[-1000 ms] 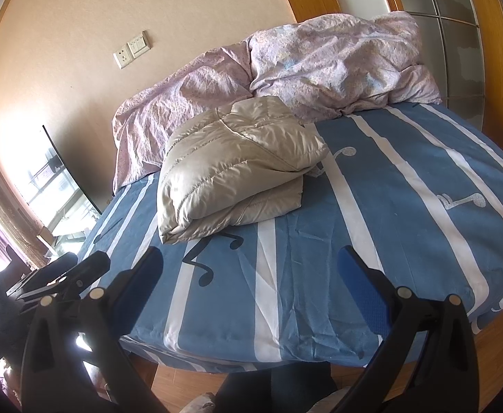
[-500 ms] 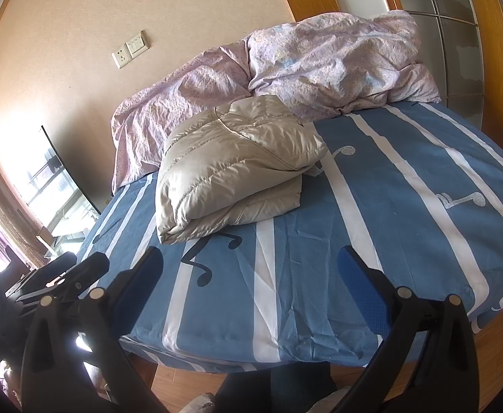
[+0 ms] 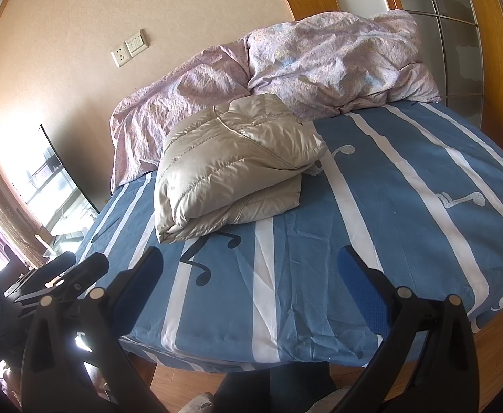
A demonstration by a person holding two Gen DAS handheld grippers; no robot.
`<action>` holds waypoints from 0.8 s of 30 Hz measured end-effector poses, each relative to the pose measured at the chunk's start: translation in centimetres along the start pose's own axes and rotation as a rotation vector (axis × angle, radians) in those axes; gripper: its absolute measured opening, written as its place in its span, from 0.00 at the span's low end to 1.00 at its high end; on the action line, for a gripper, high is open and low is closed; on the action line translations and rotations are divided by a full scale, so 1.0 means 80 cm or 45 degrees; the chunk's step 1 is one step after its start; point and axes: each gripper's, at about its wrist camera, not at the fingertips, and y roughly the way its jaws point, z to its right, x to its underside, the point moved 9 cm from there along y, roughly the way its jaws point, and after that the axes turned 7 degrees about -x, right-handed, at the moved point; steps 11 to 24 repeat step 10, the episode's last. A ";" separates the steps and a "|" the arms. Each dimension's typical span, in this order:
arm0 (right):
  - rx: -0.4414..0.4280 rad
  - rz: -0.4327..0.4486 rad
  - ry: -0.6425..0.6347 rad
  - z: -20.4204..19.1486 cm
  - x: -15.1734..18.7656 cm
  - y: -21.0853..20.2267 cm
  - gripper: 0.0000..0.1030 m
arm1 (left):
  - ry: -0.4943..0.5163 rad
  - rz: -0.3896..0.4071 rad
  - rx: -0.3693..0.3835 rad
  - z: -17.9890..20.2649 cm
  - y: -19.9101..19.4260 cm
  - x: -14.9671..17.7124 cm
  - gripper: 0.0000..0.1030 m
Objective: Fold large clothes
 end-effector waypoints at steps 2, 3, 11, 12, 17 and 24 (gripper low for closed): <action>-0.001 -0.001 0.001 0.000 0.000 0.000 0.98 | 0.002 -0.001 0.005 0.001 0.001 0.000 0.99; -0.001 -0.001 0.001 0.000 0.000 0.000 0.98 | 0.002 -0.001 0.005 0.001 0.001 0.000 0.99; -0.001 -0.002 0.002 -0.001 -0.001 0.000 0.98 | 0.003 -0.003 0.007 0.000 0.002 0.000 0.99; -0.001 -0.002 0.002 -0.001 -0.001 0.000 0.98 | 0.003 -0.003 0.007 0.000 0.002 0.000 0.99; -0.001 -0.002 0.002 -0.001 -0.001 0.000 0.98 | 0.003 -0.003 0.007 0.000 0.002 0.000 0.99; -0.001 -0.002 0.002 -0.001 -0.001 0.000 0.98 | 0.003 -0.003 0.007 0.000 0.002 0.000 0.99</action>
